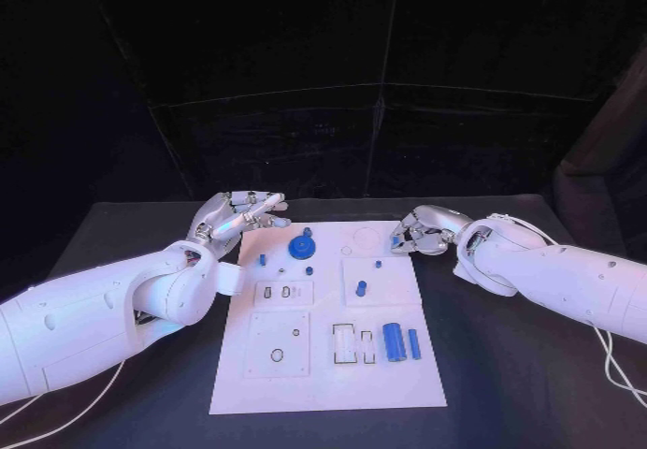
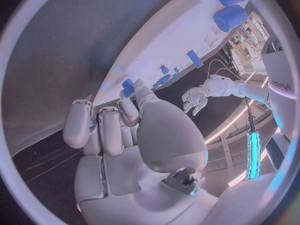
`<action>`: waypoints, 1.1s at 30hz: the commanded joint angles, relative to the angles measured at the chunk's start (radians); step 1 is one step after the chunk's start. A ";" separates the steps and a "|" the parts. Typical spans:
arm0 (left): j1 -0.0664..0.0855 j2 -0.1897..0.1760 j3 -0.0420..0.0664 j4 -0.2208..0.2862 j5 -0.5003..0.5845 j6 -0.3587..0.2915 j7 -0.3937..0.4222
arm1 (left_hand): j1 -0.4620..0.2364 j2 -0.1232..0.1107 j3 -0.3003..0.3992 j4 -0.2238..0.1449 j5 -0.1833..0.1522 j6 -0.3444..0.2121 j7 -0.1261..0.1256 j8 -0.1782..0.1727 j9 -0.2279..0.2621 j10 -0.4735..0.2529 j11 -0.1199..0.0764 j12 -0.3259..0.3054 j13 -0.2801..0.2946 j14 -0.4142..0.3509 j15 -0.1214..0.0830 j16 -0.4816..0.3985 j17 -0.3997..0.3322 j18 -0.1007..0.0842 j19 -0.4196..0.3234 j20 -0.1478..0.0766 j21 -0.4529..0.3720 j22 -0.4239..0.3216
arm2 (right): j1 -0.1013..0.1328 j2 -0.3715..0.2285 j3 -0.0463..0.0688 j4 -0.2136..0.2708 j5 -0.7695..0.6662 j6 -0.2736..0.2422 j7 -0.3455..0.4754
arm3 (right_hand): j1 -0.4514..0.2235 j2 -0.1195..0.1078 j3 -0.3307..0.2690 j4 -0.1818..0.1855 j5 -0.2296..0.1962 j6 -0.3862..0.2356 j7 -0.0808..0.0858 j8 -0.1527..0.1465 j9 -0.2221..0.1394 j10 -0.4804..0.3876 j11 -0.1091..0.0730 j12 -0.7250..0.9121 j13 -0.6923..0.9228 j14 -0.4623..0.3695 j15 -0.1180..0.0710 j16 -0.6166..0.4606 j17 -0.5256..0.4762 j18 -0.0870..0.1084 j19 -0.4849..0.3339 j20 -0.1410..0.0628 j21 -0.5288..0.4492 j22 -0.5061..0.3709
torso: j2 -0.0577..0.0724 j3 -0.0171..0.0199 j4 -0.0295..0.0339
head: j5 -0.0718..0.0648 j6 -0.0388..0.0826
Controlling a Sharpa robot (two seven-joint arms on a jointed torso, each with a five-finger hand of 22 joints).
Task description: Assemble the parts on the task board
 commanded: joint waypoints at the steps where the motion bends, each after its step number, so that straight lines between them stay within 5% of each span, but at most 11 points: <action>1: 0.001 -0.001 0.000 -0.002 -0.006 0.014 0.002 | -0.003 0.008 0.004 -0.004 0.003 0.006 0.003 -0.007 -0.001 0.004 0.003 -0.003 -0.001 0.001 0.003 -0.007 0.003 0.007 0.008 0.001 -0.006 -0.002 | 0.002 -0.013 0.001 0.033 -0.001 -0.097 -0.026 | -0.019 0.008 0.008 0.008 0.014 0.011 -0.003 0.006 0.003 0.004 -0.005 0.005 0.000 0.050 -0.008 0.006 0.002 -0.001 0.007 0.000 0.008 0.003 | -0.001 -0.0008 0.0005 | 0.000 -0.001; 9: 0.001 -0.008 0.000 -0.009 -0.006 0.011 0.004 | -0.004 0.008 0.007 -0.006 0.003 0.007 0.003 -0.009 -0.001 0.005 0.004 -0.005 -0.001 0.000 0.004 -0.009 0.005 0.007 0.008 0.001 -0.008 -0.003 | 0.009 -0.047 0.005 0.149 0.006 -0.141 -0.068 | -0.025 0.008 0.015 0.011 0.023 0.017 -0.006 0.007 0.002 0.007 -0.008 0.007 0.003 0.052 -0.010 0.010 0.008 -0.002 0.010 -0.003 0.010 0.009 | -0.005 -0.0032 0.0021 | 0.000 0.000; 18: 0.002 -0.012 0.000 -0.015 -0.006 0.014 0.005 | -0.005 0.009 0.007 -0.006 0.003 0.007 0.003 -0.009 -0.001 0.005 0.004 -0.005 -0.001 0.000 0.004 -0.009 0.005 0.007 0.008 0.001 -0.008 -0.004 | 0.021 -0.015 0.006 0.264 -0.005 -0.117 -0.142 | -0.025 0.008 0.020 0.012 0.025 0.019 -0.007 0.007 0.002 0.008 -0.009 0.007 0.004 0.052 -0.011 0.010 0.009 -0.003 0.013 -0.004 0.013 0.014 | -0.008 -0.0071 0.0093 | 0.010 -0.001; 27: 0.003 -0.008 0.001 -0.013 -0.006 0.016 0.005 | -0.005 0.009 0.007 -0.006 0.003 0.007 0.003 -0.009 -0.001 0.005 0.004 -0.005 -0.001 0.000 0.004 -0.009 0.005 0.007 0.008 0.001 -0.008 -0.004 | 0.020 0.112 0.004 0.270 -0.064 -0.059 -0.196 | -0.026 0.003 0.031 0.010 0.043 0.015 -0.006 0.002 0.000 0.005 -0.009 0.002 0.000 0.051 -0.012 0.006 0.004 -0.002 0.012 -0.006 0.012 0.010 | -0.006 -0.0068 0.0080 | 0.026 -0.018; 33: 0.003 -0.004 0.001 -0.014 -0.006 0.017 0.006 | -0.005 0.009 0.007 -0.006 0.003 0.007 0.003 -0.009 -0.001 0.005 0.004 -0.005 -0.001 0.000 0.004 -0.009 0.005 0.007 0.008 0.001 -0.008 -0.004 | 0.009 0.188 -0.008 0.238 -0.122 -0.009 -0.253 | -0.031 -0.002 0.039 0.012 0.056 0.009 -0.003 -0.003 -0.002 -0.001 -0.007 -0.007 -0.007 0.050 -0.011 0.003 -0.001 -0.001 0.008 -0.006 0.009 0.002 | -0.006 -0.0062 0.0071 | 0.036 -0.025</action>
